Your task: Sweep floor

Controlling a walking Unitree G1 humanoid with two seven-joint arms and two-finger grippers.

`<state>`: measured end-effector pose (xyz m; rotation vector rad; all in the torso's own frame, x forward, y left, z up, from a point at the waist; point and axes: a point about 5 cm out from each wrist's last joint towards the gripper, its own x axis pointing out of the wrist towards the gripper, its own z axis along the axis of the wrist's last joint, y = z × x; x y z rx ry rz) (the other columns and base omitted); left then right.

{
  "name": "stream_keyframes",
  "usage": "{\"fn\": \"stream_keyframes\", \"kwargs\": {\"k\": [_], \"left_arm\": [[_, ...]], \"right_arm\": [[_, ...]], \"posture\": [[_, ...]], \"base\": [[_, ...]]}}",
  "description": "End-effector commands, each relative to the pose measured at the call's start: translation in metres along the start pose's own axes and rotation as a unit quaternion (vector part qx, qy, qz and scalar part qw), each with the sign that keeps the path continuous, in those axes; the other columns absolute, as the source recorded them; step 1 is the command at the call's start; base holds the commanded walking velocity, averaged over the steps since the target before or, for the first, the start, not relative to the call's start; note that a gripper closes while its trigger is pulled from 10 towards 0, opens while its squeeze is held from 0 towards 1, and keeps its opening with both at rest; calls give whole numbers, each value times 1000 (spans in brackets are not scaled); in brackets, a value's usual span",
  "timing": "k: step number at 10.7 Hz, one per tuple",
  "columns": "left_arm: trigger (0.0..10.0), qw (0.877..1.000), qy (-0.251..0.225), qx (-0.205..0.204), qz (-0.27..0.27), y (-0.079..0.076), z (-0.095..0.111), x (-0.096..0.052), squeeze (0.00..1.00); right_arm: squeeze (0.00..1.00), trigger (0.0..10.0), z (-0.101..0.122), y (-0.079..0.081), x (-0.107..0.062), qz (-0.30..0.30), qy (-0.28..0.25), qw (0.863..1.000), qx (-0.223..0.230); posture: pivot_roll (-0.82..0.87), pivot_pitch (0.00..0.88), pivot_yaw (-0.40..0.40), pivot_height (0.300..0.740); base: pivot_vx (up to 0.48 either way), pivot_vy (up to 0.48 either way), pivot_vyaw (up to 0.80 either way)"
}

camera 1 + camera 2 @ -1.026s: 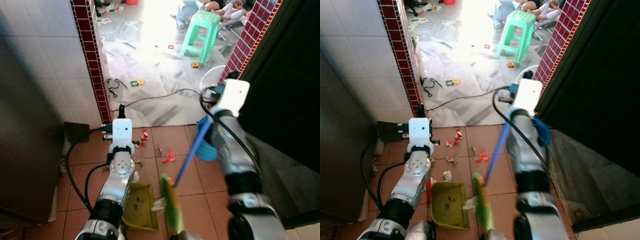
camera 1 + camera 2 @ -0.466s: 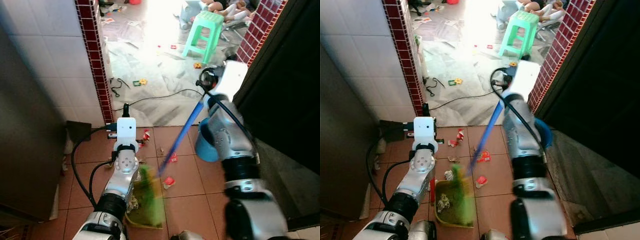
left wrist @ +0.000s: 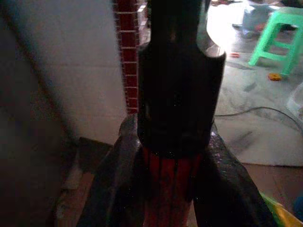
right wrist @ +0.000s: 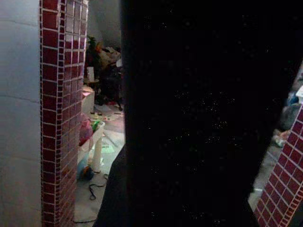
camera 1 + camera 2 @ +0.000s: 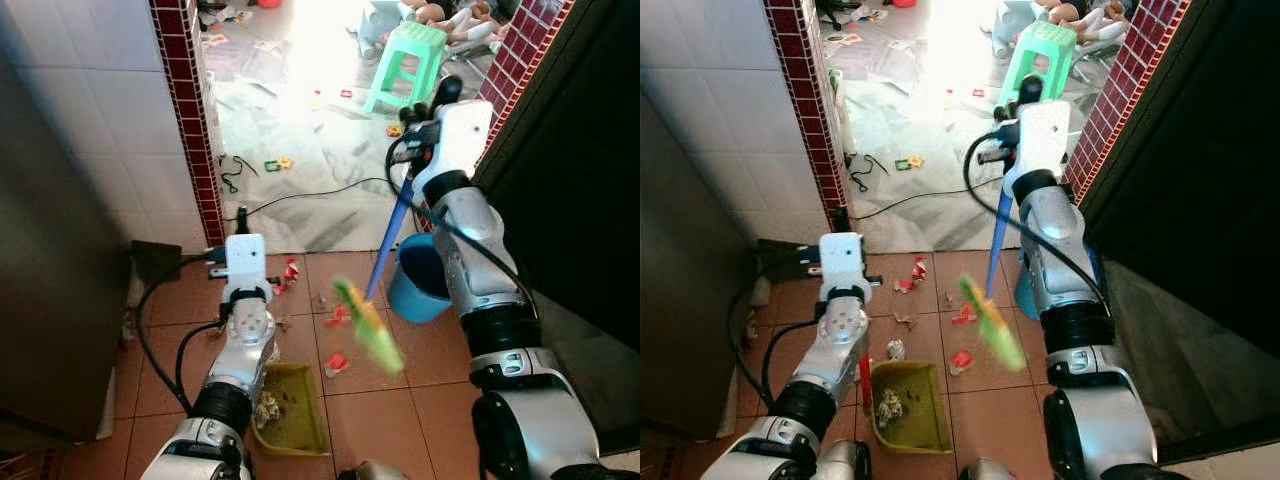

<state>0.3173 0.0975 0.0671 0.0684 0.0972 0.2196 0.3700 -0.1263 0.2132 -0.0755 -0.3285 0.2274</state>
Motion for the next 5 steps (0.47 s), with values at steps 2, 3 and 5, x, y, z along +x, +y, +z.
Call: {"fn": "stream_keyframes", "kwargs": {"k": [2,3,5], "left_arm": [[10000,1000,16,4,22,3,-4,3,0],[10000,999,17,3,27,5,-4,3,0],[10000,999,18,4,26,4,-4,4,0]], "right_arm": [[0,10000,-12,12,-6,31,-1,999,-21],[0,10000,-24,27,-12,56,13,998,-8],[0,10000,-42,52,-23,87,39,995,39]], "posture": [[-55,60,-84,740],[-54,59,-83,740],[-53,57,-83,740]], "base": [[0,0,0],[0,0,0],[0,0,0]]}}
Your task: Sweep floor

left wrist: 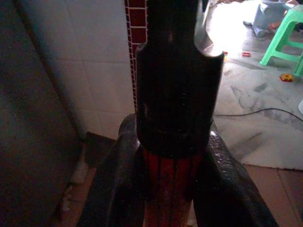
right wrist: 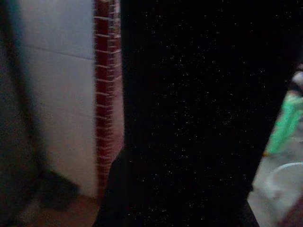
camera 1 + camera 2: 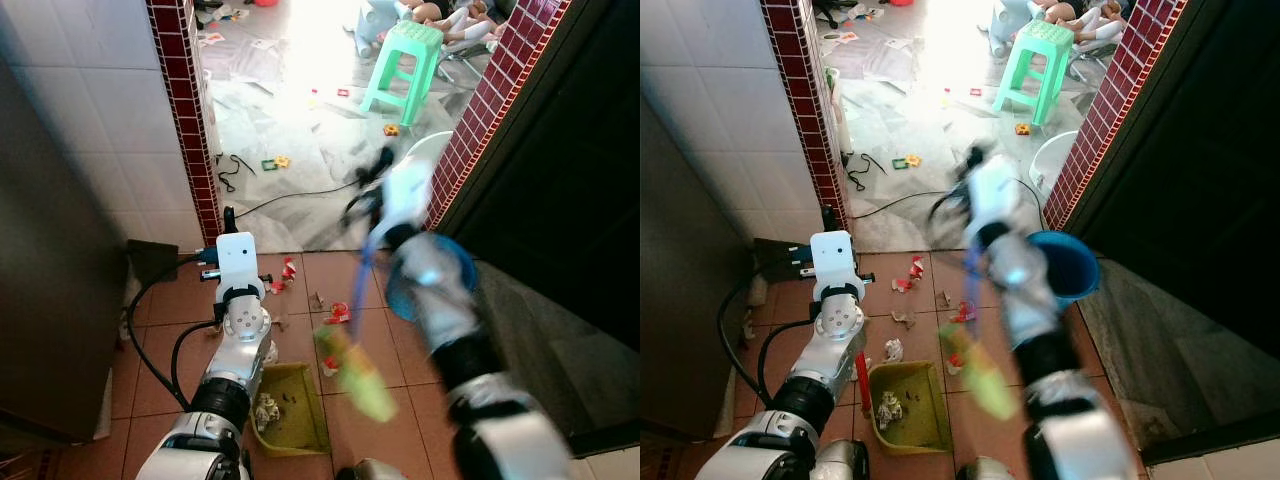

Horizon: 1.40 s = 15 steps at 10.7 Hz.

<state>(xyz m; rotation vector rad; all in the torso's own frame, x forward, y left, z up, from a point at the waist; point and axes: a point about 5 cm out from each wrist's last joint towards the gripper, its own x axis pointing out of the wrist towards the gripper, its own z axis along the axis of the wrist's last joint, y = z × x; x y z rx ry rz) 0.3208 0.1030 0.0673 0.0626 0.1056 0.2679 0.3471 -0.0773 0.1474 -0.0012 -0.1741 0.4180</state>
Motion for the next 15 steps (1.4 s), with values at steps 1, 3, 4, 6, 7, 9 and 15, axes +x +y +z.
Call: {"fn": "stream_keyframes", "kwargs": {"k": [1,3,4,6,7,9,15], "left_arm": [[10000,1000,12,8,3,-1,-4,0,0],[10000,1000,14,8,3,-3,-4,0,0],[10000,1000,14,7,2,-3,-4,0,0],[10000,1000,13,9,-3,-4,-4,1,0],[10000,1000,5,10,-15,-7,-2,1,0],[10000,997,-57,25,-46,-8,21,4,0],[10000,994,-88,-23,-67,17,51,-5,0]], "right_arm": [[0,10000,7,3,3,10,-16,1000,11],[0,10000,17,12,8,29,-17,997,69],[0,10000,31,11,12,38,-25,994,99],[0,10000,56,8,17,66,-36,989,129],[0,10000,66,4,17,70,-47,989,124],[0,10000,88,-11,12,49,-85,993,61],[0,10000,74,-44,-17,15,-48,995,-89]], "posture": [[-51,57,-85,740],[-53,53,-89,740],[-53,53,-89,740],[-62,48,-87,740],[-64,43,-84,740],[-68,45,-77,740],[-63,1,-19,740]], "base": [[0,0,0],[0,0,0],[0,0,0],[0,0,0],[0,0,0],[0,0,0],[0,0,0]]}}
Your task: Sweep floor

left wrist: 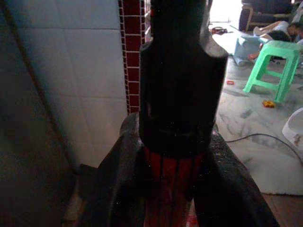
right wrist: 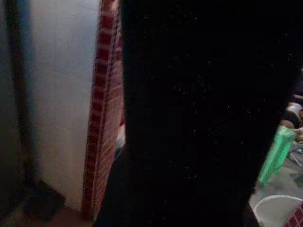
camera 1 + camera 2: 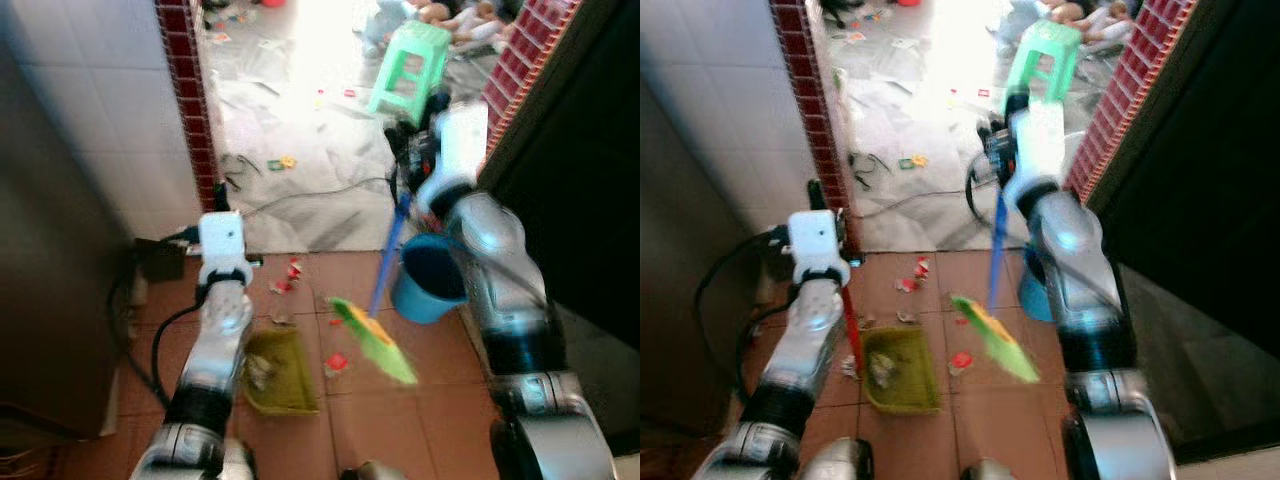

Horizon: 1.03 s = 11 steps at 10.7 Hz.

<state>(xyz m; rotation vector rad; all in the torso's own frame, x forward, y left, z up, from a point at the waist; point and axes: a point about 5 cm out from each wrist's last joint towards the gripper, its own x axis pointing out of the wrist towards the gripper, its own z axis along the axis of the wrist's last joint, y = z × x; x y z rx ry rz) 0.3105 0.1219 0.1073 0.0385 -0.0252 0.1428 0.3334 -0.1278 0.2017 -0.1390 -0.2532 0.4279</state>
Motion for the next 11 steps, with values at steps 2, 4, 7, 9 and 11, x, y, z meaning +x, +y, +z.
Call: {"fn": "stream_keyframes", "kwargs": {"k": [2,4,7,9,11], "left_arm": [[10000,998,-45,-26,-36,2,29,-9,0],[10000,997,-65,-32,-26,18,45,-18,0],[10000,997,-59,-38,-30,27,53,-22,0],[10000,997,-50,-44,-38,21,54,-24,0],[10000,997,-42,-48,-39,21,55,-28,0]], "right_arm": [[0,10000,-4,16,-13,-1,-13,1000,-17],[0,10000,-24,8,-25,-124,8,992,-5],[0,10000,-38,-9,-40,-184,41,982,-6],[0,10000,-38,-17,-39,-197,42,979,-12],[0,10000,-39,-19,-38,-205,43,978,-12]], "posture": [[-53,0,-11,740],[-25,0,-16,740],[-44,0,-8,740],[-47,0,-9,740],[-43,0,-15,740]], "base": [[0,0,0],[0,0,0],[0,-92,-690],[0,-360,0],[0,-405,0]]}}
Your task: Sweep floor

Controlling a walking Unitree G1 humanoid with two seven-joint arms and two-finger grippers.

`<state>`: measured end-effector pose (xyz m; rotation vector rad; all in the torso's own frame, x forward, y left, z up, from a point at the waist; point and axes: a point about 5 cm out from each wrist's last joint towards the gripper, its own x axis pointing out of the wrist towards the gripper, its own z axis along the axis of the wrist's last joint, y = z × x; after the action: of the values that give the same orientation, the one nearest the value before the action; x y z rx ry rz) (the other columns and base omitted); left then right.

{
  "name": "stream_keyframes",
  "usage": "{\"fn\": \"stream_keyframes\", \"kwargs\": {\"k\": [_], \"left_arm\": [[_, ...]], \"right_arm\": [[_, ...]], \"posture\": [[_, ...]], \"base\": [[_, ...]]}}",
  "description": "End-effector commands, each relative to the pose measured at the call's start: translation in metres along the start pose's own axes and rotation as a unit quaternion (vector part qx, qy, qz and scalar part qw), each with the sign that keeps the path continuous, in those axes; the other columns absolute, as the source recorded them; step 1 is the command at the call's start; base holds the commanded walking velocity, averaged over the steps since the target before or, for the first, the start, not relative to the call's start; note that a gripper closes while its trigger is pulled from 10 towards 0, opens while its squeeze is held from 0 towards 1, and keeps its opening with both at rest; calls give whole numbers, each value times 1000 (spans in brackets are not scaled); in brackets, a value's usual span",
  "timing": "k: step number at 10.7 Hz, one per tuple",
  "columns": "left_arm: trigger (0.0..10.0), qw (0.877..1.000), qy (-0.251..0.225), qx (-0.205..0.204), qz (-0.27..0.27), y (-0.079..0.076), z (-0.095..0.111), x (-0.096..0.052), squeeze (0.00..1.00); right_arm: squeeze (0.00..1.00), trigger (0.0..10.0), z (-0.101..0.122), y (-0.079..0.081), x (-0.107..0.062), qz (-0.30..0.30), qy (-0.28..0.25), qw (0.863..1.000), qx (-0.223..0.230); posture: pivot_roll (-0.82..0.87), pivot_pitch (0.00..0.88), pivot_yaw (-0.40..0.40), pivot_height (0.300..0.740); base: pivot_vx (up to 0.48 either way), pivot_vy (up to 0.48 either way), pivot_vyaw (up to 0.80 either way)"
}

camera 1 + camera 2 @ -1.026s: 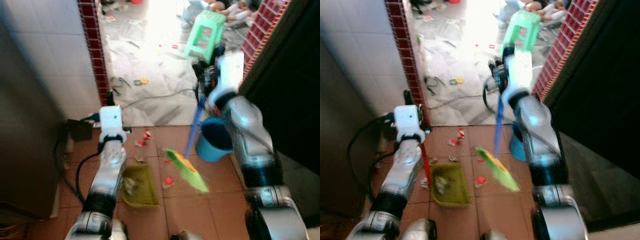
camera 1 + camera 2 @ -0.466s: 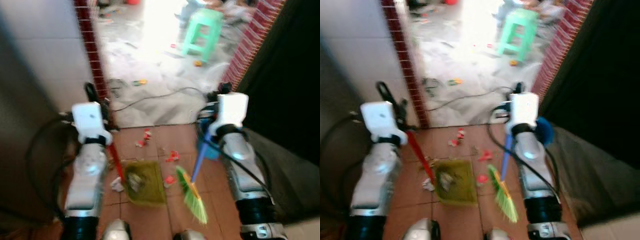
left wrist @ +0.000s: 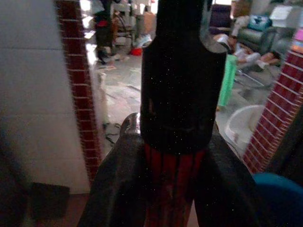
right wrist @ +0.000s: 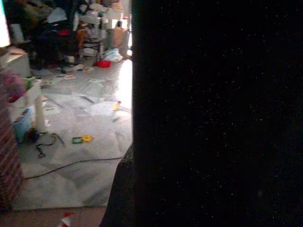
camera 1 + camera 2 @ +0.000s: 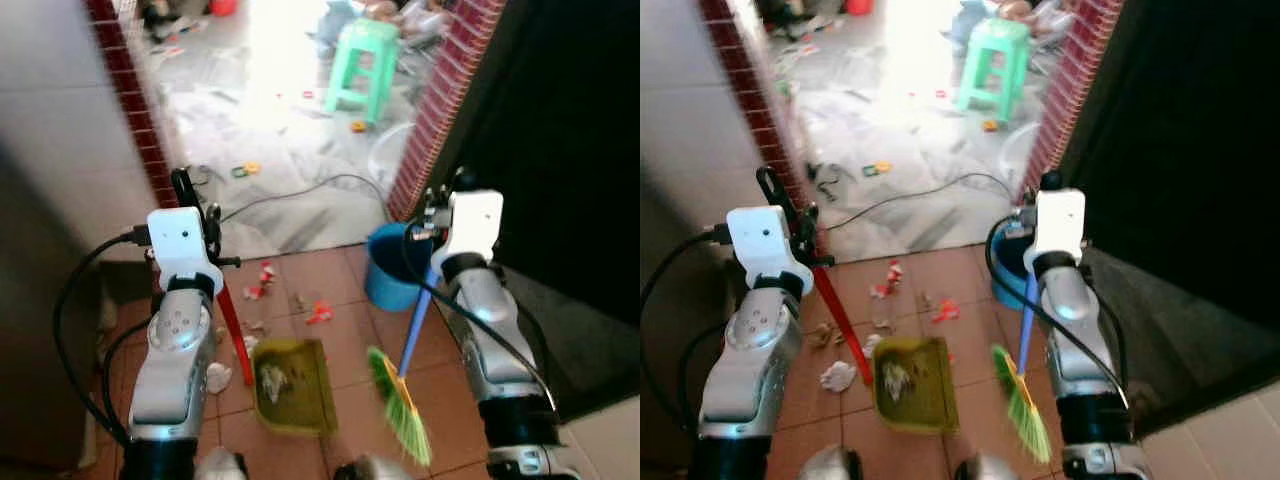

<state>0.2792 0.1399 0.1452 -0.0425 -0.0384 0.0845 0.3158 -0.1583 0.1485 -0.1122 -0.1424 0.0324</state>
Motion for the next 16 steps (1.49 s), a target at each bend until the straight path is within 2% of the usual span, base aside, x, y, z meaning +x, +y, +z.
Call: {"fn": "stream_keyframes", "kwargs": {"k": [1,5,9,11,13,16], "left_arm": [[10000,999,-34,-6,-11,-4,16,-1,0],[10000,1000,-30,-6,-6,-4,18,-1,0],[10000,998,-56,-17,23,8,30,2,0],[10000,996,-77,-27,39,11,43,3,0],[10000,992,-103,-56,36,11,60,7,0],[10000,981,-166,-94,44,17,104,18,0]], "right_arm": [[0,10000,10,-4,4,-7,-25,1000,-8],[0,10000,12,-4,6,-3,-28,1000,-9],[0,10000,12,-3,7,3,-30,1000,-10],[0,10000,8,-8,6,-5,-23,999,-22],[0,10000,6,-9,5,-6,-19,999,-25],[0,10000,5,-9,6,-3,-15,1000,-27]], "posture": [[-42,0,-18,740],[-43,0,-22,740],[-36,0,-23,740],[-36,0,-22,740],[-39,0,-22,740],[-40,0,-29,740]], "base": [[0,-416,0],[0,-401,0],[0,0,0],[0,0,0],[0,0,0],[0,0,0]]}}
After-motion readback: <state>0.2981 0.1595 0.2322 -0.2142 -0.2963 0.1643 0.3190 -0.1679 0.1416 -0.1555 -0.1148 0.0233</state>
